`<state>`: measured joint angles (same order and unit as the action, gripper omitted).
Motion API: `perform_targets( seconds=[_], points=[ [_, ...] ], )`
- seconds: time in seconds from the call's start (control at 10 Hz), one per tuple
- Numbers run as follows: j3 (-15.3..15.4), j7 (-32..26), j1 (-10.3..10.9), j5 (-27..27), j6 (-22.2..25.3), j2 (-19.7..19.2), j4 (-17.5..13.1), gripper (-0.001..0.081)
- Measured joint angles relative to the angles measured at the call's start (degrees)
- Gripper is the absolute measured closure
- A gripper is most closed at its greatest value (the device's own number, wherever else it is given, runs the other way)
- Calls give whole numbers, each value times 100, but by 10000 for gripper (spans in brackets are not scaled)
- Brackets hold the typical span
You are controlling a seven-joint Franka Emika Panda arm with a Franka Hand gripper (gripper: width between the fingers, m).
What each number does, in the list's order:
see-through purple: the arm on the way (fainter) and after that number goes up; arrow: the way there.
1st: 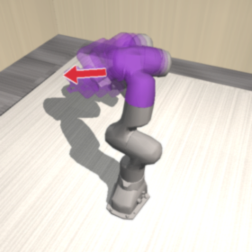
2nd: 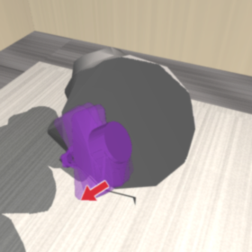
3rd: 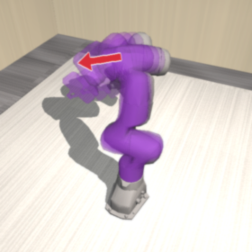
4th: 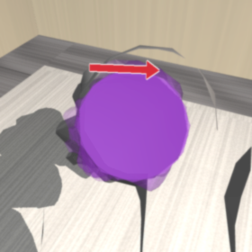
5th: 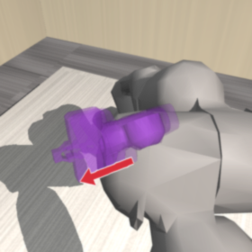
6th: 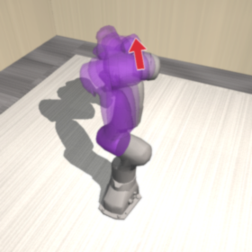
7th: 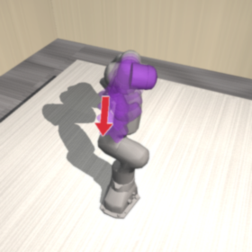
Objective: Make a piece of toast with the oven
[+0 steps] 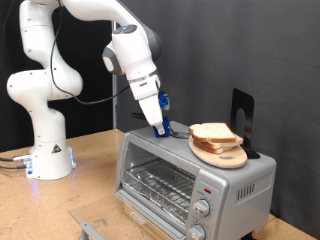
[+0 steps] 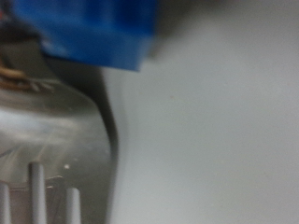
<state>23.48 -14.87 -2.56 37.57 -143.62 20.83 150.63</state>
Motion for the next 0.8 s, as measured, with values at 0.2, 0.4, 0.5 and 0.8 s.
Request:
perform_targets(
  seconds=[0.2,0.4,0.5,0.8],
  points=[
    [-83,2,-4,3,47,24,1,0],
    [-107,16,-30,3,51,25,4,0],
    [-109,31,-38,4,51,25,4,0],
    [-109,45,-42,66,51,24,5,0]
  ],
)
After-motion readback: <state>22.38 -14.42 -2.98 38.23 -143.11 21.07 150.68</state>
